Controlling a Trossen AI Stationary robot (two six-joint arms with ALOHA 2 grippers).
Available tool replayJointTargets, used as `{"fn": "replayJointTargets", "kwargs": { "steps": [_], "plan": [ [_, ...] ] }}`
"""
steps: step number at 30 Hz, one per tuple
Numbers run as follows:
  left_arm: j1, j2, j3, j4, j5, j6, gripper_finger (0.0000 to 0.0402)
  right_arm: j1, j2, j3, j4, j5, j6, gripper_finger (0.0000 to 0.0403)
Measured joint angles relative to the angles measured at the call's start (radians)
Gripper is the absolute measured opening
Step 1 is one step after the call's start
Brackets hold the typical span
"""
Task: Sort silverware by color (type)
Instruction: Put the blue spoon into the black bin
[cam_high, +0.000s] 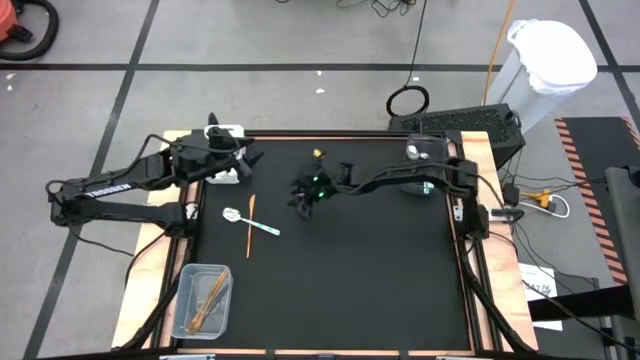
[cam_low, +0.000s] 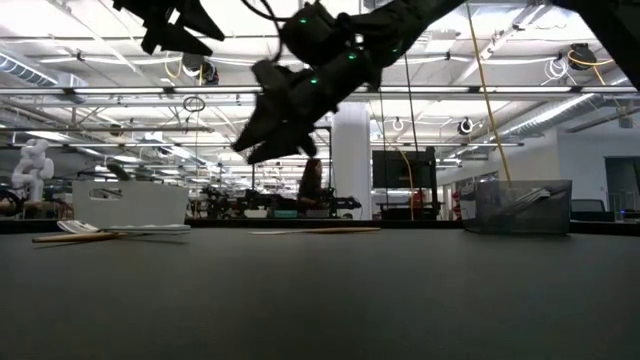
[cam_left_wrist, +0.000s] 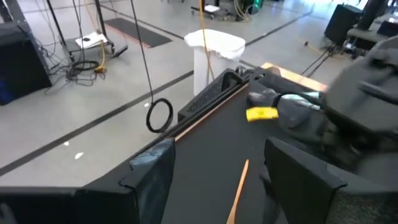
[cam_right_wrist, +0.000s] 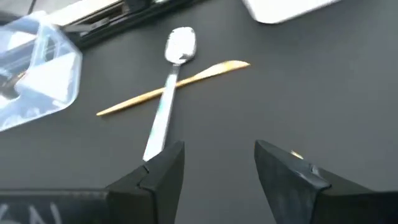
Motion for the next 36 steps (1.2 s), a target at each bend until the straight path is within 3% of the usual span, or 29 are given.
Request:
{"fn": "replayJointTargets", "kwargs": {
  "steps": [12, 24, 28, 33, 36],
  "plan": [
    [-0.002, 0.0, 0.0, -0.02, 0.033, -0.034, 0.0248, 0.102, 0.259, 0.242, 0.007, 0.003, -0.061, 0.0192],
    [-0.002, 0.006, -0.026, -0.053, -0.009, -0.023, 0.0248, 0.127, 0.393, 0.25, 0.09, 0.004, -0.08, 0.0189],
    [-0.002, 0.024, -0.027, -0.096, -0.033, -0.027, 0.0248, 0.127, 0.392, 0.252, 0.041, 0.03, -0.079, 0.0153],
    [-0.002, 0.038, -0.027, -0.107, -0.044, -0.035, 0.0248, 0.119, 0.369, 0.251, -0.033, 0.027, -0.079, 0.0055],
    [-0.002, 0.04, -0.027, -0.105, -0.045, -0.06, 0.0248, 0.113, 0.346, 0.25, -0.086, 0.027, -0.078, 0.005]
  ]
}}
